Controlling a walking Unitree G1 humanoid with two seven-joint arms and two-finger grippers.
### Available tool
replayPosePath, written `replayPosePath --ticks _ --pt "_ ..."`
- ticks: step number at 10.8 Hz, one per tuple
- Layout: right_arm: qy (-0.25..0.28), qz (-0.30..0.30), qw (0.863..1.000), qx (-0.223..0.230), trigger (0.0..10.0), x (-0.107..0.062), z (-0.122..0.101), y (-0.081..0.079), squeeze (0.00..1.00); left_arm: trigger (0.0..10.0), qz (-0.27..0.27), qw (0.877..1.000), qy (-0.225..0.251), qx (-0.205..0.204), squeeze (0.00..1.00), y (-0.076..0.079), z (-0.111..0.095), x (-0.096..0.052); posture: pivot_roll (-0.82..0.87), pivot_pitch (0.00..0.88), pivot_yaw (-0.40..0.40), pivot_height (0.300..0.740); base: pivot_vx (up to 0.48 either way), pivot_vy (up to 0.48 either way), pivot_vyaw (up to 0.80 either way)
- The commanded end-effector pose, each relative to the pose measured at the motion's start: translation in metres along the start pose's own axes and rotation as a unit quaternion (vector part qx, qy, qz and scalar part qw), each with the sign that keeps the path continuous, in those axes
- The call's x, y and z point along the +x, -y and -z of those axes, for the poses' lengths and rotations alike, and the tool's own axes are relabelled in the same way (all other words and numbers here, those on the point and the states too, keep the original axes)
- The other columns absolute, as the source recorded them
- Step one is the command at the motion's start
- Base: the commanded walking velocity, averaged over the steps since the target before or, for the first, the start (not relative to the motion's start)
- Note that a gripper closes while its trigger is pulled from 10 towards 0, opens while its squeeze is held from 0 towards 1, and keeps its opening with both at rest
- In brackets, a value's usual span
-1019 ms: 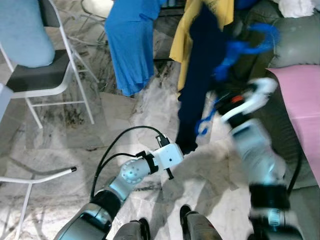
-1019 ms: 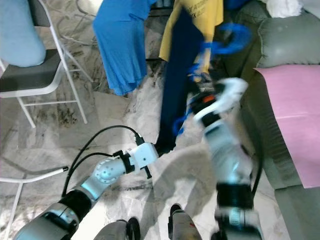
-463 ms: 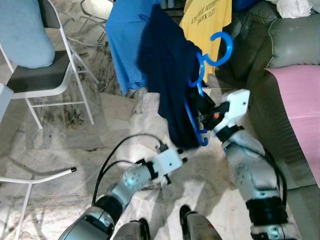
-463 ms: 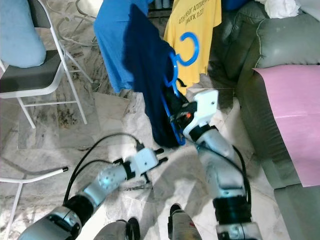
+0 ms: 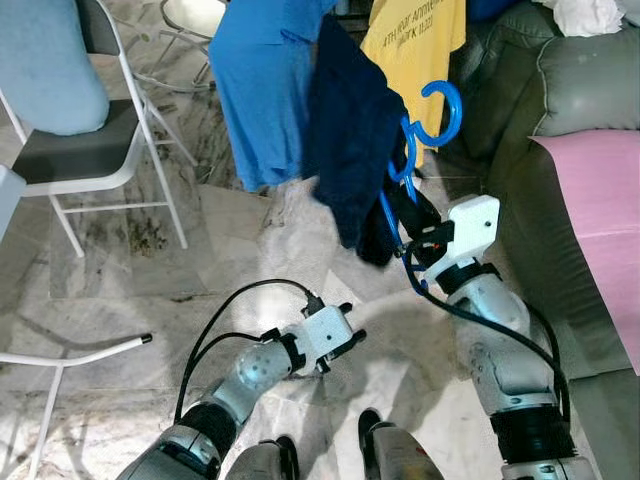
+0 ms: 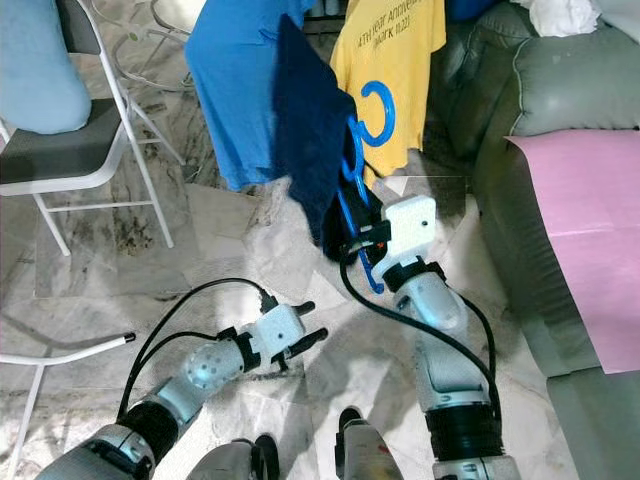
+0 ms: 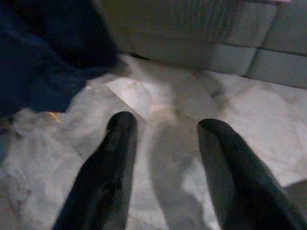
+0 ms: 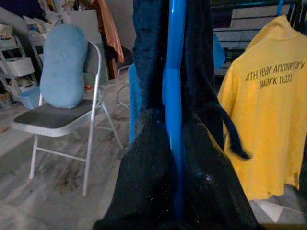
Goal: Hang hanger
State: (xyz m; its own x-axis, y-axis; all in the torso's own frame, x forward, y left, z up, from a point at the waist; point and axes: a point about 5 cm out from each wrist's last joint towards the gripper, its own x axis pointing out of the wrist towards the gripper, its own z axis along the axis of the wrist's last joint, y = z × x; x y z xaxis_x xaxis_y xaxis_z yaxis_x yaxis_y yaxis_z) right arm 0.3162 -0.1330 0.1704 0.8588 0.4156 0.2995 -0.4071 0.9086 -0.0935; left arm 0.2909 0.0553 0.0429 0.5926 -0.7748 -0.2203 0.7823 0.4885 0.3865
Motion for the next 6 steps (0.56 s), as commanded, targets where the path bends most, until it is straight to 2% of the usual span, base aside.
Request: replayPosePath --ticks 1,3,4,6 --pt "0.014 -0.010 1.000 -0.011 10.0 -0.006 -0.001 0.000 0.00 10.0 -0.035 0.999 0.003 0.014 1.00 -0.011 0.003 -0.009 -0.08 0.232 0.094 0.740 0.000 0.000 0.00" --pt "0.001 -0.025 1.000 -0.019 10.0 -0.026 0.008 0.006 0.00 10.0 -0.081 0.995 0.020 0.046 1.00 -0.040 -0.003 -0.021 -0.08 0.229 0.092 0.740 0.000 0.000 0.00" --pt "-0.026 -0.040 0.999 -0.020 10.0 -0.046 0.016 0.013 0.00 10.0 -0.091 0.991 0.048 0.090 1.00 -0.062 -0.017 -0.029 -0.08 0.230 0.092 0.740 0.000 0.000 0.00" --pt "-0.073 -0.070 0.995 -0.022 10.0 -0.078 0.026 0.026 0.00 10.0 -0.105 0.981 0.050 0.158 1.00 -0.097 -0.030 -0.043 -0.08 0.236 0.095 0.740 0.000 0.000 0.00"
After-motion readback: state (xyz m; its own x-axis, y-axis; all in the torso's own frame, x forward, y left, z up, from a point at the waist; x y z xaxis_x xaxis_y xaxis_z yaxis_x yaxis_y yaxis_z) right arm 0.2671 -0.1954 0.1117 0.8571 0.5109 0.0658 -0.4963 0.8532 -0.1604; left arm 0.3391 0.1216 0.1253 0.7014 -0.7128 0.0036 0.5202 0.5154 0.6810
